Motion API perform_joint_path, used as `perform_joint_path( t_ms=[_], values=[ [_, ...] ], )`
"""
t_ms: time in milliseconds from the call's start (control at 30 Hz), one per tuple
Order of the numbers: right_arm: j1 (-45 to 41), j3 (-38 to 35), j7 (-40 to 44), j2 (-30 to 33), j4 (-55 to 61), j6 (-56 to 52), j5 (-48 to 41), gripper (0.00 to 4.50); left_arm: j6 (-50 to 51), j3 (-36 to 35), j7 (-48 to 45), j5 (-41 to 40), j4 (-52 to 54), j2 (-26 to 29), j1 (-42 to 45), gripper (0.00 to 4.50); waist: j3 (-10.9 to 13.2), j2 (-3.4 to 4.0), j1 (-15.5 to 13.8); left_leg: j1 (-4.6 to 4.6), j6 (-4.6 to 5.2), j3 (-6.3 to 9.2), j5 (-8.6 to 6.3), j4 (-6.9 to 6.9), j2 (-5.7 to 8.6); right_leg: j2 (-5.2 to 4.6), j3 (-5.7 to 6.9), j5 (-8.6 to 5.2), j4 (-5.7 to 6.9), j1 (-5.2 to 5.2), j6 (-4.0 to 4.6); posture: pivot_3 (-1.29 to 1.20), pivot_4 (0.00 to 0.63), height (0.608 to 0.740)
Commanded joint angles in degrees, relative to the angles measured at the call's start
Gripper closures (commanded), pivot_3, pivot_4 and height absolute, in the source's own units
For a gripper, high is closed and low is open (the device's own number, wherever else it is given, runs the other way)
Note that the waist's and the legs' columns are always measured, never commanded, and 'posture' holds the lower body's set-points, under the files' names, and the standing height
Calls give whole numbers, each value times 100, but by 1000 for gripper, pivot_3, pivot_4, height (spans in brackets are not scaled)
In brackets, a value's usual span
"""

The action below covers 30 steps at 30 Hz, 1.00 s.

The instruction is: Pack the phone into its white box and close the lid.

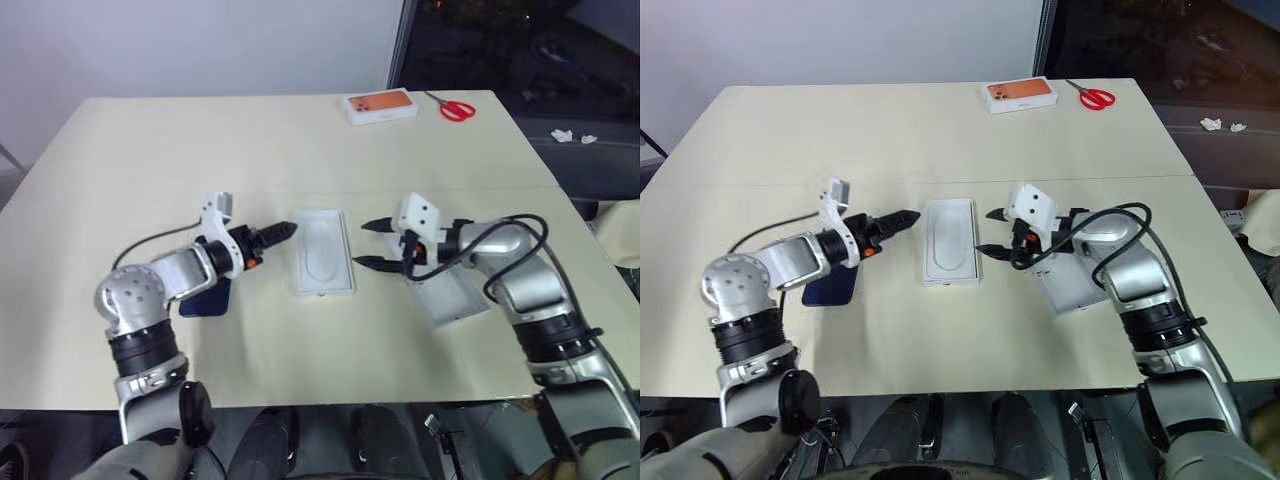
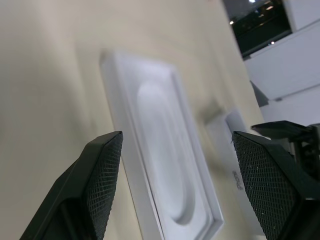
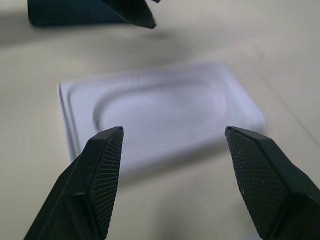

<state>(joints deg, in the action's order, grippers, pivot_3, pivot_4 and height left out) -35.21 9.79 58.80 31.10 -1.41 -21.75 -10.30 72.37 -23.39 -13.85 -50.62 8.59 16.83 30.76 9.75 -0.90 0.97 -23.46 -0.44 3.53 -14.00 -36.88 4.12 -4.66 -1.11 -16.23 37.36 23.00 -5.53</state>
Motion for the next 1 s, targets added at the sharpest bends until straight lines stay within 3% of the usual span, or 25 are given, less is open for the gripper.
perform_joint_path(
  t_ms=[33,167,300,400,567,1000],
  values=[
    [-276,62,-422,-416,59,-113,17,2445,-1127,453,-951,561,273,684,-307,795,0,0,-2,0,-1,0,0,1,0,0,0,0,-1,2,0,0,150,740],
    [-409,487,-941,-792,-368,46,592,4462,-2212,573,-1705,911,275,1109,-680,795,0,0,-49,-1,0,0,1,1,2,-6,-1,0,-4,9,2,0,150,740],
    [-515,781,-1182,-1051,-775,139,908,4462,-3345,1041,-2441,1689,297,1670,-1254,795,1,1,-23,-1,1,0,0,3,5,-10,-2,0,-9,22,3,0,150,740],
    [-562,1034,-1204,-1083,-1054,206,1196,4462,-3849,1061,-2767,1744,395,1727,-1531,795,1,2,-26,-7,1,-1,0,11,4,-9,-5,0,-6,21,3,0,150,740],
    [-468,1551,-1077,-917,-1214,458,1749,4462,-4026,1091,-2695,1807,495,1680,-1670,795,0,3,-14,-7,3,-1,-1,11,2,-8,-5,0,-4,20,3,0,150,740],
    [-547,1686,-776,-486,-904,533,2406,4462,-3964,1142,-2600,1720,455,1544,-1535,795,-1,3,-31,-4,7,1,-3,10,1,-5,-1,1,-3,20,2,0,150,740]
  ],
)
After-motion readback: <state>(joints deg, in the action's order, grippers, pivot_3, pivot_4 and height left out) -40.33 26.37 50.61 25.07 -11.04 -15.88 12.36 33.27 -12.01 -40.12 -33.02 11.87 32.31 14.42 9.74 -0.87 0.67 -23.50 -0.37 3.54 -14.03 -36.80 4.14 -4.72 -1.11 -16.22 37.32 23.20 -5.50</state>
